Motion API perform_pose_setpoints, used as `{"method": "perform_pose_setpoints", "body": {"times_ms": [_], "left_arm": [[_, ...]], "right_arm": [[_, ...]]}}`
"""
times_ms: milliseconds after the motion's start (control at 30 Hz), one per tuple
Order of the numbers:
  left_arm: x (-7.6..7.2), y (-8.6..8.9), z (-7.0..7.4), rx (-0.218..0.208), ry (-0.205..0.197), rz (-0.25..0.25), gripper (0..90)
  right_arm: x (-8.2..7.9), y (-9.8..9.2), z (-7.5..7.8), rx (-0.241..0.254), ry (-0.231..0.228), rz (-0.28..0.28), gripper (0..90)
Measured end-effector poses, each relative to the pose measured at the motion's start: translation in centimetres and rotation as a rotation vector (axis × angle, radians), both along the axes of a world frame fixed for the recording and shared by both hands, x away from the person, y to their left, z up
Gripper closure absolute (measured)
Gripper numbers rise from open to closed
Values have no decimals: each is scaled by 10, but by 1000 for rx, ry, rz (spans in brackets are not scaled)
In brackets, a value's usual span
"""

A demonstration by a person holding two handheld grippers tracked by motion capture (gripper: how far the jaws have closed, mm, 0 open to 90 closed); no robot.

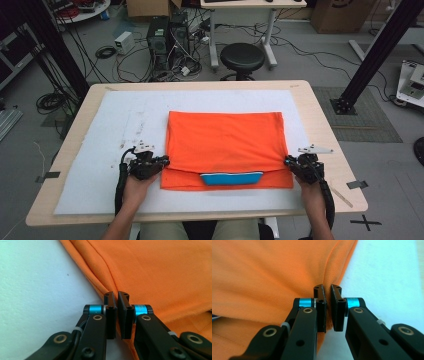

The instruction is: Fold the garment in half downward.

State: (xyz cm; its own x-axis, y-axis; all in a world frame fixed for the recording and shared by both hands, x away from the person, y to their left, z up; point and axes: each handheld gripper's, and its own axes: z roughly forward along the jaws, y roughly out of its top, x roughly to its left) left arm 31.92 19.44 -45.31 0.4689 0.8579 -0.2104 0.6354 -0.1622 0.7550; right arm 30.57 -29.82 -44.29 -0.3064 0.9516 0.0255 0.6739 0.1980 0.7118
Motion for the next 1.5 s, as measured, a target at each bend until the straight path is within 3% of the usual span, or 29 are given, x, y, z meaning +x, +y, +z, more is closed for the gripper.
{"method": "perform_pose_setpoints", "body": {"times_ms": [133,200,300,400,500,633,667,733,833,967,1200,1500], "left_arm": [[-4,2,-1,-11,-16,2,849],[-7,4,-2,-14,-27,4,821],[-9,7,0,-19,-71,3,682],[-8,11,5,-50,-118,-2,590],[-6,13,12,-75,-193,-20,492],[-3,15,19,-103,-261,-5,286],[-2,15,19,-108,-266,0,243],[-2,16,19,-89,-263,14,236],[-1,17,17,-77,-239,28,230],[-2,18,19,-69,-246,18,230],[-1,22,24,-73,-255,24,229],[-5,21,21,-67,-236,25,238]], "right_arm": [[1,-1,0,-5,-6,-8,846],[2,-1,-1,12,-15,3,788],[2,-1,0,10,-52,14,569],[4,0,6,7,-79,34,460],[8,0,11,7,-98,41,391],[13,0,15,10,-134,41,274],[14,0,16,16,-157,58,249],[17,0,16,30,-158,83,209],[21,1,19,22,-164,111,209],[24,5,23,16,-158,128,209],[27,12,33,11,-173,138,209],[25,15,38,-1,-176,146,209]]}}
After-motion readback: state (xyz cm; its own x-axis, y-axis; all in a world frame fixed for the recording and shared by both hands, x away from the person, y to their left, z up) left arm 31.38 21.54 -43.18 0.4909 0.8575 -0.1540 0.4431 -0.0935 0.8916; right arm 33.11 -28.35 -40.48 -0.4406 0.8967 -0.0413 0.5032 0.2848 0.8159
